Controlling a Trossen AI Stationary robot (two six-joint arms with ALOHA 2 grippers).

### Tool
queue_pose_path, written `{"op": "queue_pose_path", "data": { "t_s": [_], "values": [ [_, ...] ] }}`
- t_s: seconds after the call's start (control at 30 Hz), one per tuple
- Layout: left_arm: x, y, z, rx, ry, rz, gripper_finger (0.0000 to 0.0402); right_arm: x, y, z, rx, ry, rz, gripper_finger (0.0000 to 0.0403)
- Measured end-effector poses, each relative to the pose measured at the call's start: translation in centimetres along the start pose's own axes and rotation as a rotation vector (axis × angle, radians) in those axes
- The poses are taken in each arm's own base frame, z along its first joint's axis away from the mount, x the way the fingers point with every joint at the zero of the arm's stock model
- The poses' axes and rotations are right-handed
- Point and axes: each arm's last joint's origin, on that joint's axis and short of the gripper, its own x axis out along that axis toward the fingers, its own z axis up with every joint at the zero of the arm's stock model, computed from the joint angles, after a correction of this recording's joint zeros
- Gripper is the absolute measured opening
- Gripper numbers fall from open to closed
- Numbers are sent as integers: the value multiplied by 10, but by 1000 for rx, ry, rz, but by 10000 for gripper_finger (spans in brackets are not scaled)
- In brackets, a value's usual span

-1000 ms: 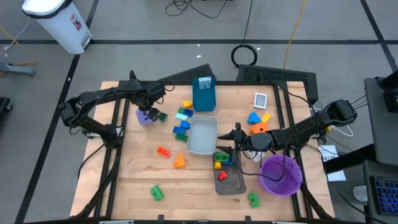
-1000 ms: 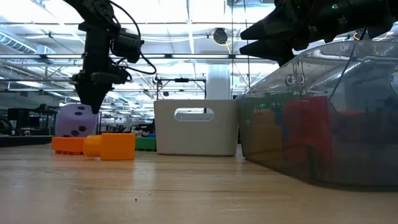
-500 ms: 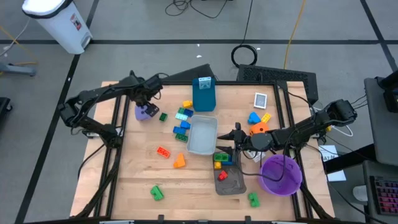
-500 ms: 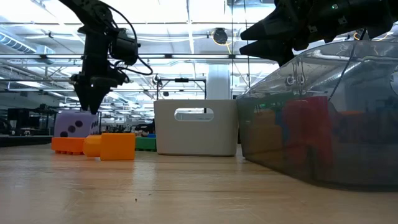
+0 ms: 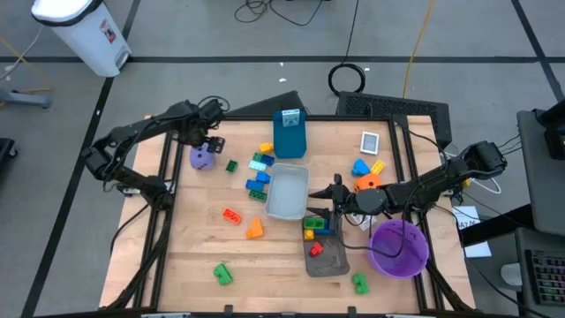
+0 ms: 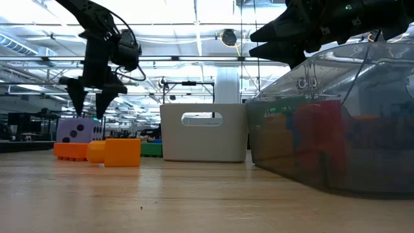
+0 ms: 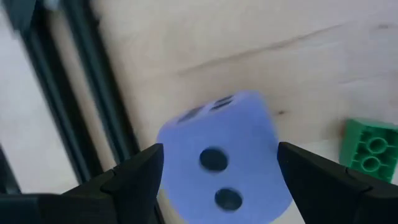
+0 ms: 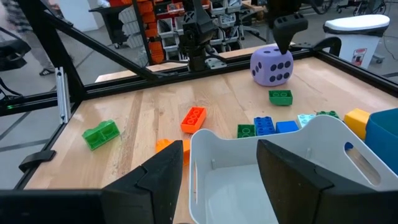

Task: Pick & Place Toys
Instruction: Put the purple dice into the white bin

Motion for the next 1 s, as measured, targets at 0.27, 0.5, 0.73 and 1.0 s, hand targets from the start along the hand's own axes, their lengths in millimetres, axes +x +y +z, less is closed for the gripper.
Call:
{"op": "queue_pose_path", "data": {
  "t_s": [0.27,0.5,0.73,1.0],
  "values": [
    [0,4,-7,-149,79,26,321,0,0,-1,-3,7,-2,196],
    [-12,7,-12,-191,47,-40,321,0,0,-1,-3,7,-2,196],
    [-26,13,-19,-197,-20,-83,321,0,0,-1,-3,7,-1,196],
    [-26,16,-18,-228,-32,-78,322,0,0,-1,-2,6,-1,196]
  ]
}}
